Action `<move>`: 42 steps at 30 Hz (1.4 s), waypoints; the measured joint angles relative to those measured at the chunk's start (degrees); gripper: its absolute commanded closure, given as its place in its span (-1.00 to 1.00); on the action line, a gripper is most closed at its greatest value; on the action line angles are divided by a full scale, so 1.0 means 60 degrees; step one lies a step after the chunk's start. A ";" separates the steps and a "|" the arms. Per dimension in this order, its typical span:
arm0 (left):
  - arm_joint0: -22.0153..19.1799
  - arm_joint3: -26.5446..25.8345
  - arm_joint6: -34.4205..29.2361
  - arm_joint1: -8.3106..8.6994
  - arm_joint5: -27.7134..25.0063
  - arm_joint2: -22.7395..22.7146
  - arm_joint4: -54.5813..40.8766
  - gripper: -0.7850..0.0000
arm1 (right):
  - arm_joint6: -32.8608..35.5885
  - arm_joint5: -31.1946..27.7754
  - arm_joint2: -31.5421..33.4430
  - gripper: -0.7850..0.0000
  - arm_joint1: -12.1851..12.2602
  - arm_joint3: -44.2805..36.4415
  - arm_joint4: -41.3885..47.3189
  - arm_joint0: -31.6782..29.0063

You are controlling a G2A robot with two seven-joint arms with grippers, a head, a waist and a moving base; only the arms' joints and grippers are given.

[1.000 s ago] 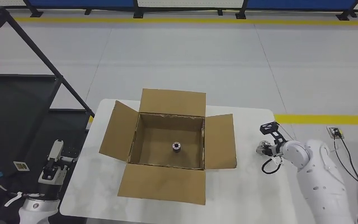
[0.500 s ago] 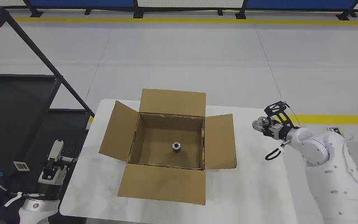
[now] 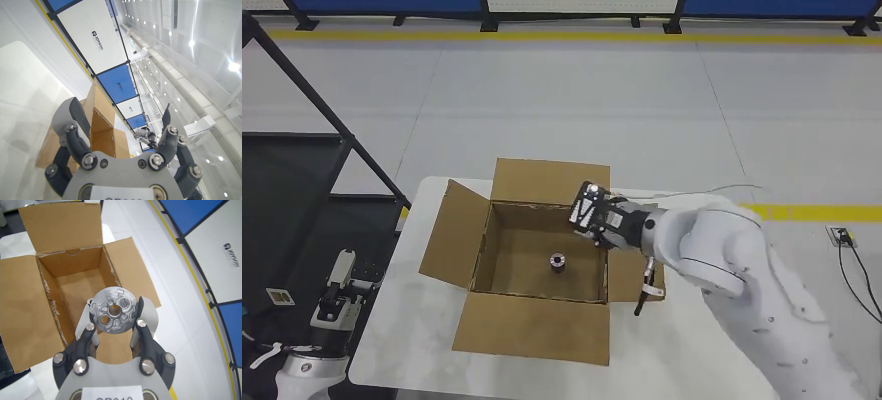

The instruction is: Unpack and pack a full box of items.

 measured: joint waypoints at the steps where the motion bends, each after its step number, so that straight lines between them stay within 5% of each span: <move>1: 0.0000 0.0000 0.0000 0.0000 0.0000 0.0000 0.0000 -1.00 | -0.0020 -0.0066 -0.0653 1.00 -0.0213 0.0731 0.0380 0.0578; 11: 0.0000 0.0000 0.0000 0.0000 0.0000 0.0000 0.0000 -1.00 | -0.0756 -0.0156 -0.4982 1.00 -0.2546 0.6213 0.1940 0.3477; 22: 0.0000 0.0000 0.0000 0.0000 0.0000 0.0000 0.0000 -1.00 | -0.2286 0.1005 -0.6154 1.00 -0.4880 1.0697 0.2375 0.3819; 31: 0.0000 0.0000 0.0000 0.0000 0.0000 0.0000 0.0000 -1.00 | -0.2757 0.1236 -0.6161 1.00 -0.5936 1.2599 0.2589 0.3958; 42: 0.0000 0.0000 0.0000 0.0000 0.0000 0.0000 0.0000 -1.00 | -0.3068 0.1218 -0.6226 1.00 -0.6535 1.3871 0.2279 0.3631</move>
